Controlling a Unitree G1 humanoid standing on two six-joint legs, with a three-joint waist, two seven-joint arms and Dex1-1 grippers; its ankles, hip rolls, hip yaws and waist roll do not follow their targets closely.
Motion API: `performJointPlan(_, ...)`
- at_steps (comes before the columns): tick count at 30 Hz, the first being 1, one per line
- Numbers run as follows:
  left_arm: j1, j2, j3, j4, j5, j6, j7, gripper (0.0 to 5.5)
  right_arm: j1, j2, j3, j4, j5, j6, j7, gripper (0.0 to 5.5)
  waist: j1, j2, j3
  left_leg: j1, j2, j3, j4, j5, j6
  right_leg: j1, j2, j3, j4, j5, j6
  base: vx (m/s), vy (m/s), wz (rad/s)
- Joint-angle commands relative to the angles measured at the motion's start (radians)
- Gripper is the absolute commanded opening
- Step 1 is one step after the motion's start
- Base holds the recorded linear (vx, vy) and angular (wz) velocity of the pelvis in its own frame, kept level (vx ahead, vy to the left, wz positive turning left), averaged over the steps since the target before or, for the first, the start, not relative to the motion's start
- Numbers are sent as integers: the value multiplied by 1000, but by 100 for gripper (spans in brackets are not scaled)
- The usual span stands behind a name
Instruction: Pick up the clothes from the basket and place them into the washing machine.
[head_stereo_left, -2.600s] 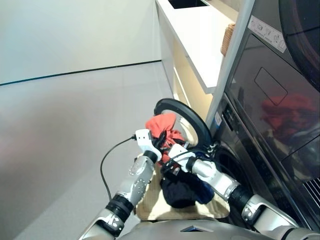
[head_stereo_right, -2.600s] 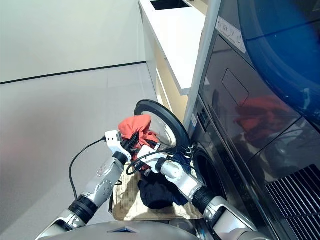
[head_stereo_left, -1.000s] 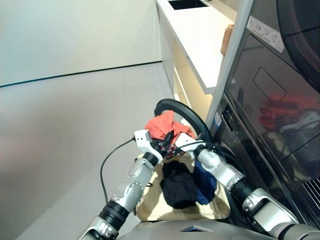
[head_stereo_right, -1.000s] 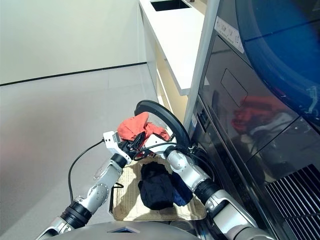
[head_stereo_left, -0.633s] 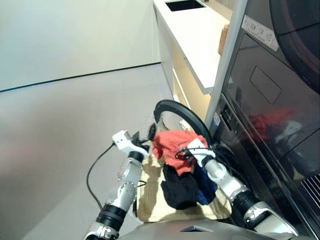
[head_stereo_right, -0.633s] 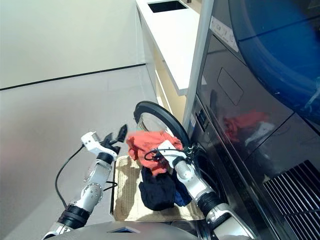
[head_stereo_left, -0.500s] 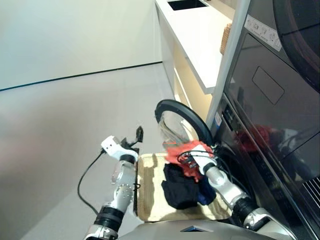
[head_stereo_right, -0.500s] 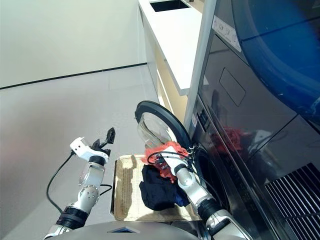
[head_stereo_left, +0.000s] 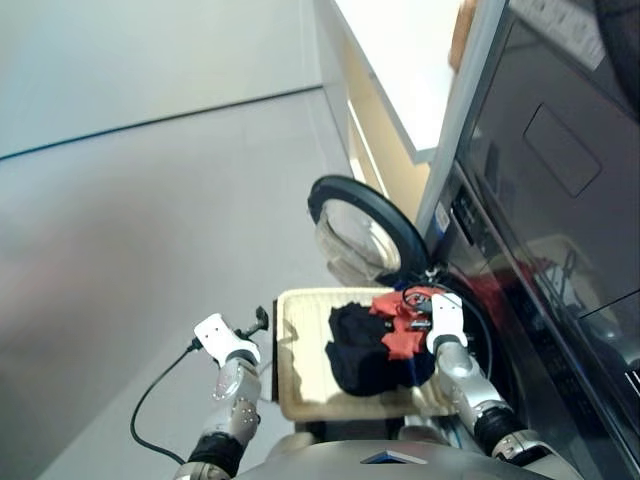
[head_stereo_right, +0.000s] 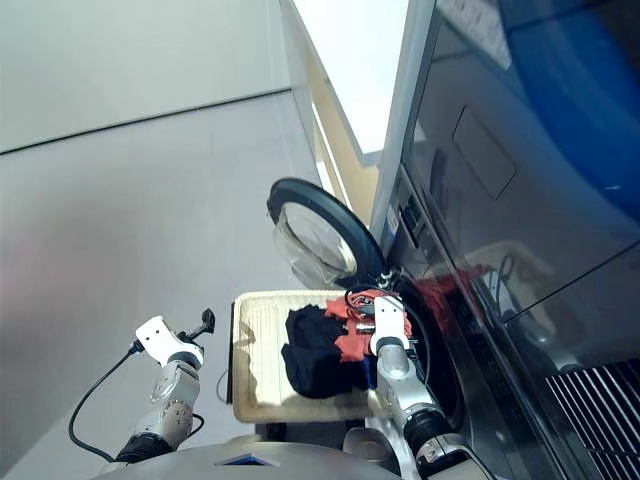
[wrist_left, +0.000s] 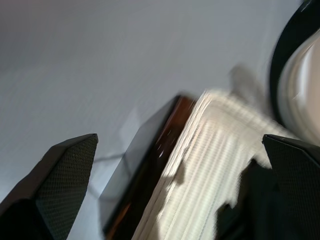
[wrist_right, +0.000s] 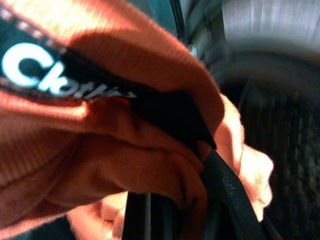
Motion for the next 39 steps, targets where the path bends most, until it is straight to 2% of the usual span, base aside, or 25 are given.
performJointPlan(1,-164,31,-30,68,44,-79,28,550,-166,77,-41,-13,27,-123,-96,0,-6,-92,118,-93,-87,19,186,-130,29,-104,-76,8,130,-92,88,-188,61,-28)
performJointPlan(6,-221,25,-78,55,44,-110,67,550,-256,109,-113,8,126,-189,-209,0,-10,-76,148,-218,-89,14,242,-134,27,-233,-88,2,205,-103,87,-117,45,19)
performJointPlan(7,-242,28,-101,42,48,-123,88,550,-322,127,-169,26,201,-236,-269,0,-9,-63,165,-283,-94,11,277,-140,29,-303,-97,1,244,-109,85,-100,56,139)
performJointPlan(8,-249,32,-110,36,52,-122,90,550,-357,131,-196,48,221,-247,-288,0,-8,-57,169,-311,-95,10,293,-143,29,-331,-99,0,261,-110,85,-125,75,168)
performJointPlan(10,-251,39,-119,-2,54,-134,102,550,-435,112,-255,91,248,-264,-338,0,-3,-42,181,-380,-98,9,325,-148,31,-404,-106,2,295,-112,84,-78,47,161)
performJointPlan(15,-250,63,-120,-73,52,-134,98,550,-571,45,-376,170,313,-297,-415,0,13,-20,178,-512,-97,7,392,-165,35,-534,-112,11,357,-123,79,-38,22,63)
performJointPlan(19,-274,74,-98,-50,45,-133,97,550,-641,-68,-469,249,324,-314,-500,0,15,-16,166,-647,-99,0,481,-194,46,-672,-108,29,446,-146,72,21,-3,5)
performJointPlan(20,-277,77,-92,-56,43,-134,97,550,-647,-97,-481,259,321,-314,-515,0,18,-13,153,-659,-97,-8,492,-226,44,-687,-104,40,462,-175,77,0,0,0)
performJointPlan(21,-278,76,-94,-57,43,-134,97,550,-649,-100,-482,262,321,-315,-515,0,18,-13,154,-681,-98,3,497,-201,49,-706,-109,35,460,-151,71,0,0,0)
performJointPlan(22,-278,85,-88,-66,36,-133,92,550,-668,-171,-509,301,332,-304,-538,0,17,-11,151,-714,-96,0,510,-207,52,-741,-108,41,474,-155,69,-109,14,45)
performJointPlan(23,-280,84,-89,-66,36,-133,92,550,-672,-176,-509,307,335,-305,-534,0,20,-10,146,-724,-96,1,515,-208,53,-751,-108,42,477,-156,69,0,0,0)
performJointPlan(24,-281,92,-87,-79,31,-132,92,550,-684,-227,-517,331,331,-296,-558,0,20,-9,143,-745,-97,4,523,-210,55,-775,-108,46,488,-156,67,95,0,-59)
performJointPlan(25,-279,105,-84,-94,30,-130,86,550,-695,-294,-512,360,317,-273,-572,0,22,-7,133,-763,-95,-7,530,-238,53,-799,-99,66,498,-183,73,89,-12,-24)
performJointPlan(27,-280,107,-83,-99,27,-128,84,550,-703,-350,-514,408,329,-253,-564,0,27,-4,126,-794,-94,-6,546,-243,54,-832,-98,74,514,-185,72,50,-2,-6)
performJointPlan(28,-288,126,-81,-111,18,-125,81,550,-725,-433,-484,450,323,-211,-561,0,28,-6,123,-827,-91,-7,564,-247,55,-871,-98,83,532,-187,70,0,0,0)
performJointPlan(29,-294,126,-82,-117,16,-125,81,550,-739,-464,-472,466,325,-207,-559,0,26,-4,121,-850,-91,-6,579,-251,56,-898,-94,88,547,-188,69,0,0,0)
performJointPlan(32,-301,127,-75,-134,3,-126,85,550,-755,-524,-460,465,321,-211,-572,0,29,-1,112,-907,-88,2,616,-263,59,-959,-85,100,579,-196,69,0,0,0)
performJointPlan(33,-306,129,-69,-143,-10,-132,90,550,-758,-574,-471,437,328,-244,-596,0,25,0,111,-942,-87,5,652,-270,61,-997,-79,106,611,-197,66,0,0,0)
performJointPlan(35,-311,134,-70,-148,-14,-136,98,550,-759,-619,-481,429,320,-260,-638,0,28,3,99,-981,-86,-1,683,-278,61,-1040,-72,112,642,-204,64,0,0,0)
performJointPlan(39,-312,135,-74,-159,-15,-141,107,550,-731,-646,-494,423,314,-264,-656,0,31,4,83,-1015,-84,0,710,-287,58,-1077,-75,112,675,-213,62,0,0,0)
